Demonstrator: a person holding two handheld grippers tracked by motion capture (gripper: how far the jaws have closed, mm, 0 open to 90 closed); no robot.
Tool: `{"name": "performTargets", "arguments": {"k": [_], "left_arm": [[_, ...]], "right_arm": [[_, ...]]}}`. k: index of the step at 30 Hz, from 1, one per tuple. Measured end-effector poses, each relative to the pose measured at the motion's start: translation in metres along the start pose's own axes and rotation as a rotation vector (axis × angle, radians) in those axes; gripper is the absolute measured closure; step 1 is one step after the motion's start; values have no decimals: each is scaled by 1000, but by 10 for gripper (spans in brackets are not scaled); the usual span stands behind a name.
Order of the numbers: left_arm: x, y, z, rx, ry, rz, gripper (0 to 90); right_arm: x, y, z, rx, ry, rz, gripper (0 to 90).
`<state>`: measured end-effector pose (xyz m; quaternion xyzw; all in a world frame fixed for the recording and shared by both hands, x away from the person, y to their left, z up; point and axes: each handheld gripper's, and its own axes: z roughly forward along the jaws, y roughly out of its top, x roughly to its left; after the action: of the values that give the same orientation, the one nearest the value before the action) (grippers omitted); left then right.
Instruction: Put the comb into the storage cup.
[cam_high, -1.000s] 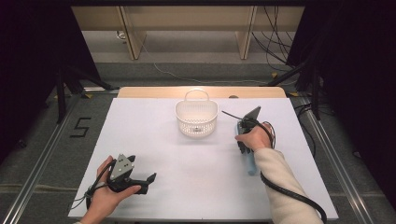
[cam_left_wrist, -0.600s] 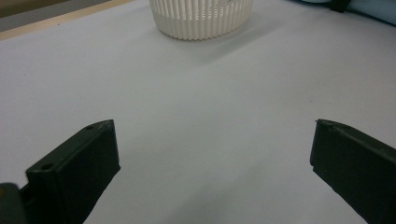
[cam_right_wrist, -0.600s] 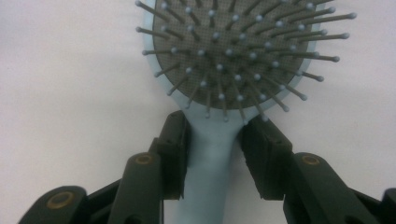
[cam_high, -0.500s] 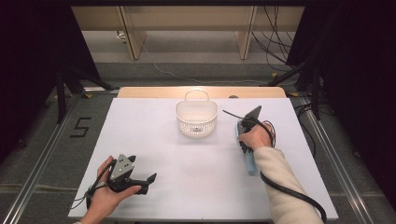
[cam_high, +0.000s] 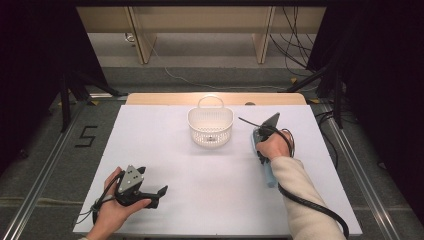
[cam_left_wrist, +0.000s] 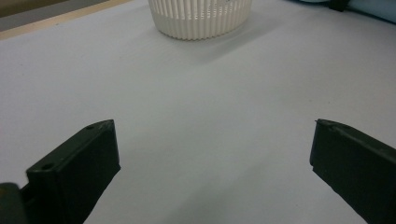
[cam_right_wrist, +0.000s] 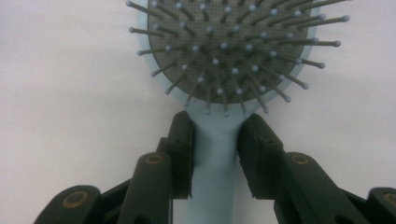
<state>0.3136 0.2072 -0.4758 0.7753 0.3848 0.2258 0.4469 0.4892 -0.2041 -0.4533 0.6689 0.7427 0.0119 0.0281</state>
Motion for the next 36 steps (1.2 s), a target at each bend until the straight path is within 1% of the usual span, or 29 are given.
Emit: {"name": "performTargets", "arguments": {"k": [5, 11, 16, 17, 19, 24, 29, 36], "left_arm": [[0, 0, 0, 1, 0, 0, 8], [0, 0, 0, 2, -1, 0, 9], [0, 0, 0, 3, -1, 0, 9], [0, 0, 0, 3, -2, 0, 9], [0, 0, 0, 2, -1, 0, 9], [0, 0, 0, 3, 0, 0, 9], [0, 0, 0, 4, 1, -2, 9], [0, 0, 0, 4, 1, -2, 10]], "right_arm": [[0, 0, 0, 0, 4, 6, 683], [-1, 0, 0, 5, 6, -3, 691], [-1, 0, 0, 6, 5, 2, 696], [-2, 0, 0, 0, 11, 11, 699], [-2, -1, 0, -2, 13, 13, 700], [-2, -1, -1, -4, 15, 12, 702], [-5, -3, -1, -15, 35, 16, 702], [-6, -3, -1, -17, 40, 16, 703]]}}
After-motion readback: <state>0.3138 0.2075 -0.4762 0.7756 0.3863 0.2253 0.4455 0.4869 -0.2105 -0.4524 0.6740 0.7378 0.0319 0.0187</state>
